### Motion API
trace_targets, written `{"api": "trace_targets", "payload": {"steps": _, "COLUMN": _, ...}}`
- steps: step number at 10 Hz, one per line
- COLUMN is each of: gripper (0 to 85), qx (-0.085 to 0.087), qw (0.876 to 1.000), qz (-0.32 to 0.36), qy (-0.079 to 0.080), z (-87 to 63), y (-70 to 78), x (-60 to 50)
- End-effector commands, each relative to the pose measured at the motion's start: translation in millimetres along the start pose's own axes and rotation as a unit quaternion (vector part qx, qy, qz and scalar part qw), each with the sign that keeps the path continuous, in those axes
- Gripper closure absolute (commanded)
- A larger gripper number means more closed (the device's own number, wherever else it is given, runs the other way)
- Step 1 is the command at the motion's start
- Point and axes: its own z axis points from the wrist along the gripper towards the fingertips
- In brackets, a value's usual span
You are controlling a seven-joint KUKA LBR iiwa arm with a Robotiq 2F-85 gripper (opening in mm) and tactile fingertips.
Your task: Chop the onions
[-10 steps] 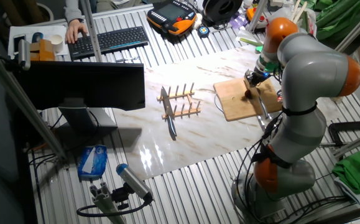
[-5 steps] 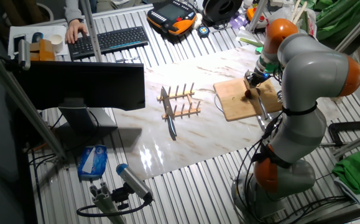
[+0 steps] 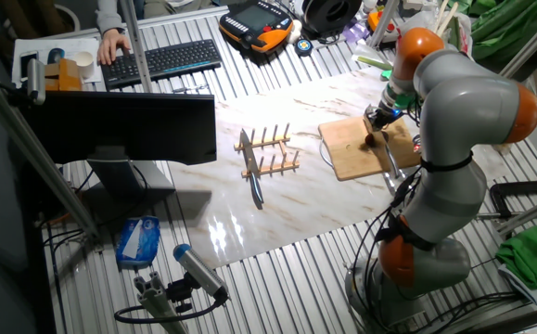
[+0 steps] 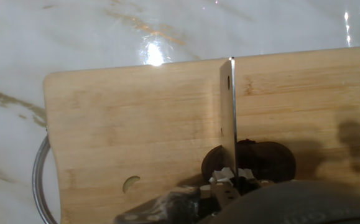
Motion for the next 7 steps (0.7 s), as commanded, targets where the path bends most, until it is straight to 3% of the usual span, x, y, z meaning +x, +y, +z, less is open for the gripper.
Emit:
{"api": "trace_targets", "payload": {"steps": 1, "gripper": 84.3, "qx": -0.002, "qw": 1.0, "qz": 0.0, "qy": 0.001, "z": 2.0, "y": -0.6, "x": -0.1}}
{"api": "trace_targets", "payload": {"steps": 7, "gripper": 84.3, "qx": -0.004, "qw": 1.0, "qz": 0.001, "qy": -0.004, "z": 9.6, "y": 1.3, "x": 3.8}}
